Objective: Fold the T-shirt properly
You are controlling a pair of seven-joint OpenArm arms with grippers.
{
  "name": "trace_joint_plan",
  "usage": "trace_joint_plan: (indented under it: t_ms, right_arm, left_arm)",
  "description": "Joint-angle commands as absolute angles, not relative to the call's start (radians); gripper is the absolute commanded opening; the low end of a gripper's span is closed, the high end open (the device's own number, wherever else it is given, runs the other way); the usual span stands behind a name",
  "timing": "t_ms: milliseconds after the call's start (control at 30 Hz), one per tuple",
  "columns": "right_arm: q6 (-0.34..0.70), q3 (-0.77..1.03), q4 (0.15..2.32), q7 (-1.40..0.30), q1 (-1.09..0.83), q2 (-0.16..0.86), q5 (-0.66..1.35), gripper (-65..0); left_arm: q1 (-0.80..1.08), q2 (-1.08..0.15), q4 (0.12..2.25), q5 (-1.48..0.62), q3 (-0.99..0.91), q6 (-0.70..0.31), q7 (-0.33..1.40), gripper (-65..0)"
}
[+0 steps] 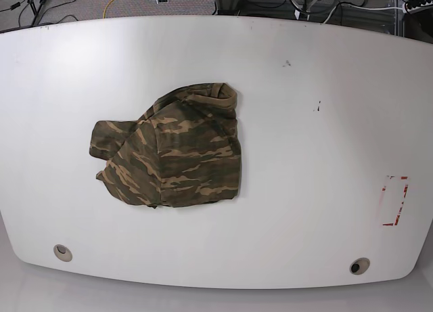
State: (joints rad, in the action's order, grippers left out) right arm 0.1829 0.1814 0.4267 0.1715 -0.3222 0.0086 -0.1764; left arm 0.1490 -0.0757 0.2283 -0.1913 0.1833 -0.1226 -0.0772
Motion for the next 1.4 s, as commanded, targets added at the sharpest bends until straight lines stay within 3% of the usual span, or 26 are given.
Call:
trace_joint_plan:
  t_ms: [0,667,1367]
  right_arm:
    - [0.186,0.18,0.43,0.17,-0.33,0.011,-0.169,-54.5]
    - [0.179,0.178,0.623,0.132,-0.459,0.013,-0.165,-53.5]
    - [0.182,0.187,0.582,0.141,-0.435,0.001,-0.171,-54.4]
  left_arm:
    - [0.153,-0.08,0.23,-0.185,0.181,-0.121,-0.085,-27.7]
    - [0.213,-0.088,0.263,-0.189,0.175,-0.131,-0.082,-28.0]
    - [0.201,-0.087,0.25,-0.183,0.178,-0.13,-0.082,-28.1]
